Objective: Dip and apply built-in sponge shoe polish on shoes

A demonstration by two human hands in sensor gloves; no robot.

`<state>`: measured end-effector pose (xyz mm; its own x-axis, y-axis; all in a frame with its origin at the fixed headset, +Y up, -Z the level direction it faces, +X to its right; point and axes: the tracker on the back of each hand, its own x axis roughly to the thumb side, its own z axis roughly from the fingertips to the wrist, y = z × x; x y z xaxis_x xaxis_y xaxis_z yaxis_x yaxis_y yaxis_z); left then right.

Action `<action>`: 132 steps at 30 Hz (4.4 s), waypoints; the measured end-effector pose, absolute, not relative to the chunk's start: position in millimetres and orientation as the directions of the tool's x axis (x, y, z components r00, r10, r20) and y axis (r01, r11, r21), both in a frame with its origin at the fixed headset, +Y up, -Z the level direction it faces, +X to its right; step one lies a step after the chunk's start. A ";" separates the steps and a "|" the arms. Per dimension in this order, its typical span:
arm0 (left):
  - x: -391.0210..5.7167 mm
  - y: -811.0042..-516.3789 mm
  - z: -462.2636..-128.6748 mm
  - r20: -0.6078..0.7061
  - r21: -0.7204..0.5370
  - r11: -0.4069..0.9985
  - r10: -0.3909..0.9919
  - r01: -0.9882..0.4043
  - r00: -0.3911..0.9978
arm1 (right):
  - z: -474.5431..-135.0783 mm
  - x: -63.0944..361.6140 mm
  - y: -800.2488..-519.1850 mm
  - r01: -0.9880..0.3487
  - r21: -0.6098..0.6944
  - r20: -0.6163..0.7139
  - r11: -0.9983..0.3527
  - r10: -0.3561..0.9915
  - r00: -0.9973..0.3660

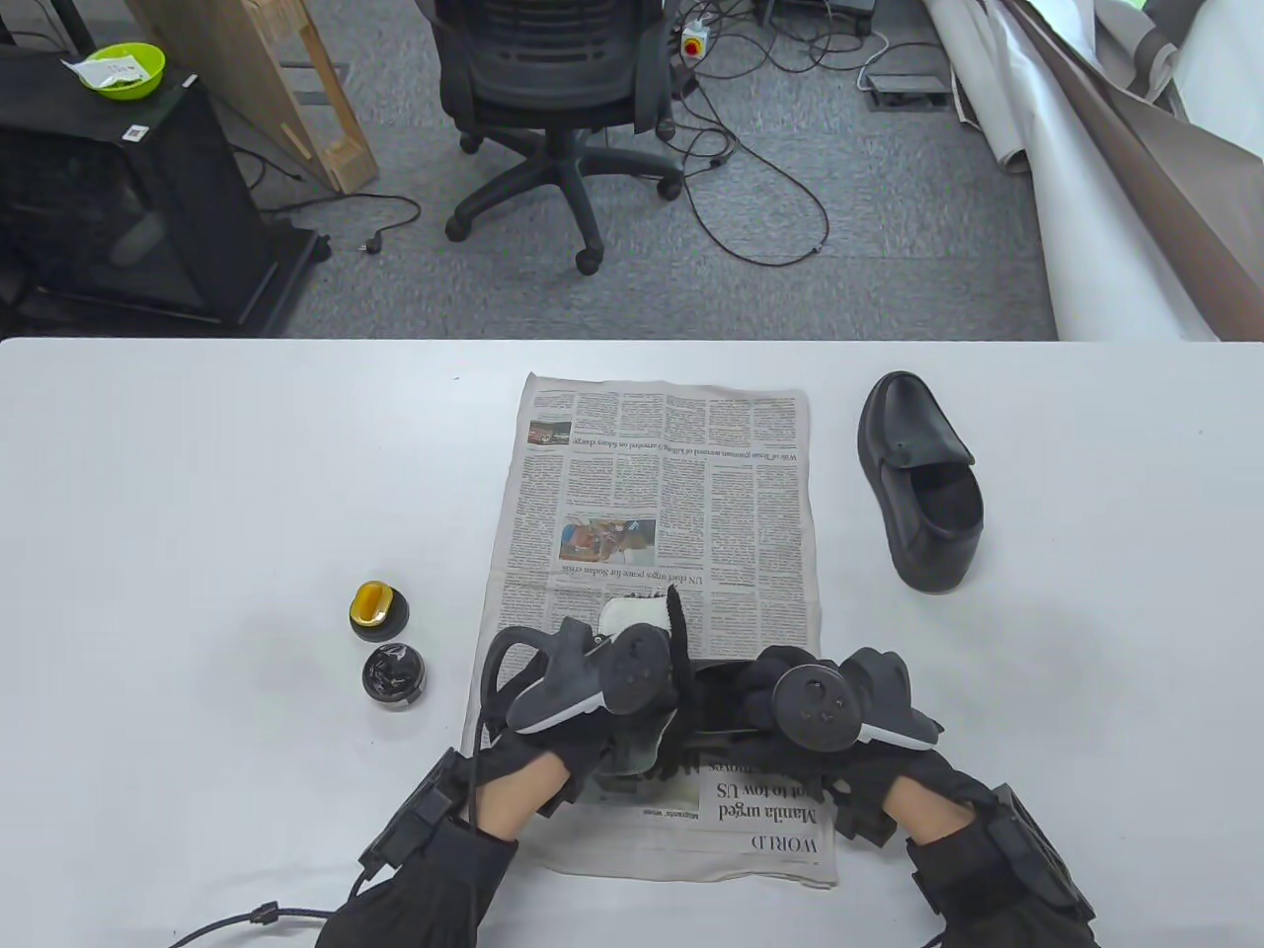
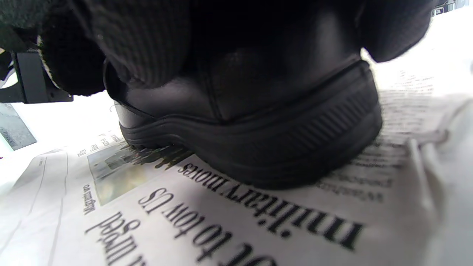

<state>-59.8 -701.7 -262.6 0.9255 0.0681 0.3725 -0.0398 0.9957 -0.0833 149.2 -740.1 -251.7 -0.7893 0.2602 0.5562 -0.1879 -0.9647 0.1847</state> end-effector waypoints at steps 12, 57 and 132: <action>-111.1 -711.0 -279.0 0.228 -0.192 0.965 -0.131 0.177 0.965 | -250.8 148.4 -740.2 -0.187 0.176 0.546 -0.966 0.254 -0.799; -132.2 -695.1 -272.8 0.250 -0.178 0.946 -0.223 0.271 0.942 | -251.7 149.1 -740.3 -0.189 0.182 0.555 -0.965 0.260 -0.790; -110.1 -700.3 -254.2 0.398 -0.253 0.891 -0.258 0.376 0.880 | -252.0 148.6 -740.2 -0.182 0.183 0.558 -0.966 0.254 -0.790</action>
